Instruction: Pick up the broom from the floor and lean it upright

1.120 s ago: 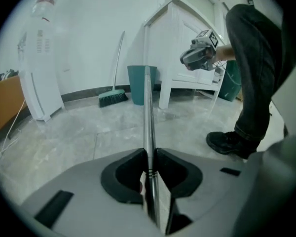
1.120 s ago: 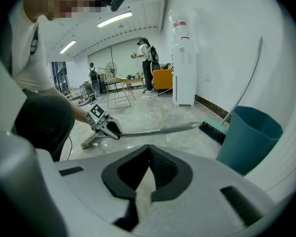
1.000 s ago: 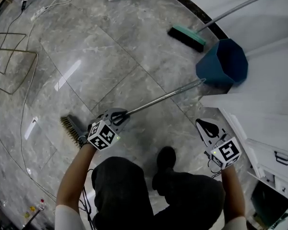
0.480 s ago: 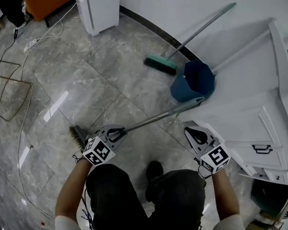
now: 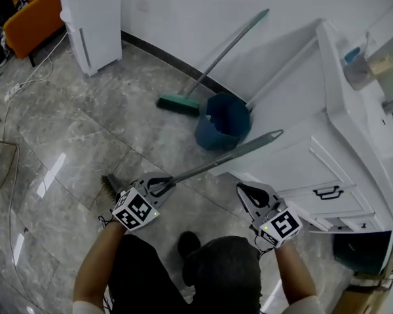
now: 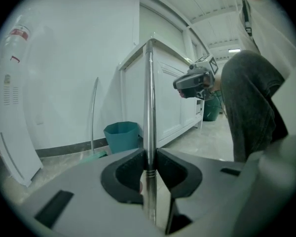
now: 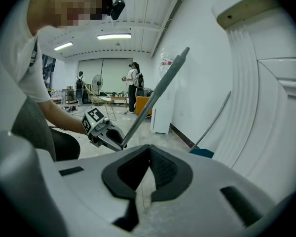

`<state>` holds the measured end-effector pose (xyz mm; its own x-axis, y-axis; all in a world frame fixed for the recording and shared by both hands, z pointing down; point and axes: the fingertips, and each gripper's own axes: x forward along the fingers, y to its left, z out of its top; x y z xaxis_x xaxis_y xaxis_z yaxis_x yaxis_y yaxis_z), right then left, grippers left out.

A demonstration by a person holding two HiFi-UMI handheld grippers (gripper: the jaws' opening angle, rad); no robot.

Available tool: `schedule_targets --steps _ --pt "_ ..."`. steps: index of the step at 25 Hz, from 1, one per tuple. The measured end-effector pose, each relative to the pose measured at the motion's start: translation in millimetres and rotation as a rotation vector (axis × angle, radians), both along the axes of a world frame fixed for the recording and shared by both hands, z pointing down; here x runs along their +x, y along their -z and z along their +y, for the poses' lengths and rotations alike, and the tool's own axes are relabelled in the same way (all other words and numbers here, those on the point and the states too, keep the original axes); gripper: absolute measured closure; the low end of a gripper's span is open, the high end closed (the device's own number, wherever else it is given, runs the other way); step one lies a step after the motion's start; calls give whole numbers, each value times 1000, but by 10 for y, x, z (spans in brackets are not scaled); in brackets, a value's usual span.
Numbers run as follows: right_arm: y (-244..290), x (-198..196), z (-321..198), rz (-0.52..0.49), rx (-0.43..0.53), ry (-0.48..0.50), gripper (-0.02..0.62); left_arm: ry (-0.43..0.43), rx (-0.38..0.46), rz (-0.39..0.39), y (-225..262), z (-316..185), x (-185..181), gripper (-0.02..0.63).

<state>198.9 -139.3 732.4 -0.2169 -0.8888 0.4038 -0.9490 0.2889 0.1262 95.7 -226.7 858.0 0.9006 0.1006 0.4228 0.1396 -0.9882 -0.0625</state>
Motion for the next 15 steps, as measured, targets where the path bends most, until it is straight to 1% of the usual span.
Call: schedule_targets --steps 3,7,11,15 --pt "62 50 100 23 -3 -18 594 -18 -18 26 108 80 270 532" --pt "204 192 214 51 17 -55 594 -33 -27 59 233 157 629 532" --pt "310 298 291 48 41 -91 594 -43 -29 55 278 247 892 534" --pt "359 399 363 65 48 -115 594 -47 -35 60 364 282 1140 534"
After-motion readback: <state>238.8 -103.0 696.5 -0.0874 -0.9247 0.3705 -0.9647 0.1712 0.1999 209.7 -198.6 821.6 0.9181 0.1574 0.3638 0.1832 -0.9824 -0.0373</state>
